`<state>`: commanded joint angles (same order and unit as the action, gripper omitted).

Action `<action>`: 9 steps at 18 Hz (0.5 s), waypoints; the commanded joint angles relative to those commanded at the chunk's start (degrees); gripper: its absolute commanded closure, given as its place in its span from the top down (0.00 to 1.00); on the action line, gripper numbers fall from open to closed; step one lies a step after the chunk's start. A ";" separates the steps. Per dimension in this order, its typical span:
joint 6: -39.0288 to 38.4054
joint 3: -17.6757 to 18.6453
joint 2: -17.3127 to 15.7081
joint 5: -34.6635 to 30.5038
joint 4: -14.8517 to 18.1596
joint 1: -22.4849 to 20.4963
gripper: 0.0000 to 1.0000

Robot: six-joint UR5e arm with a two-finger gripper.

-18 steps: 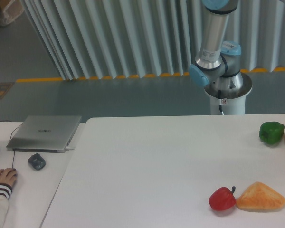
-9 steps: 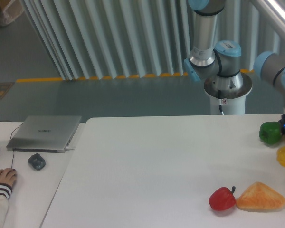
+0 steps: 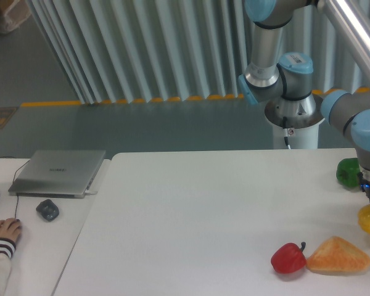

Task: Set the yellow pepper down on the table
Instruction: 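Lower the gripper holding the yellow pepper beside the green pepper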

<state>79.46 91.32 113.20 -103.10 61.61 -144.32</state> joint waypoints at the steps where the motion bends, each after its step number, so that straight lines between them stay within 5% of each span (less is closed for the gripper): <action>1: -0.27 0.00 0.35 0.00 -0.35 0.09 0.52; 7: -2.03 -0.18 3.08 -2.81 -2.20 2.72 0.52; 9: -2.11 -0.18 3.17 -2.90 -2.46 2.90 0.66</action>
<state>77.34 91.14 116.37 -106.00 59.15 -141.42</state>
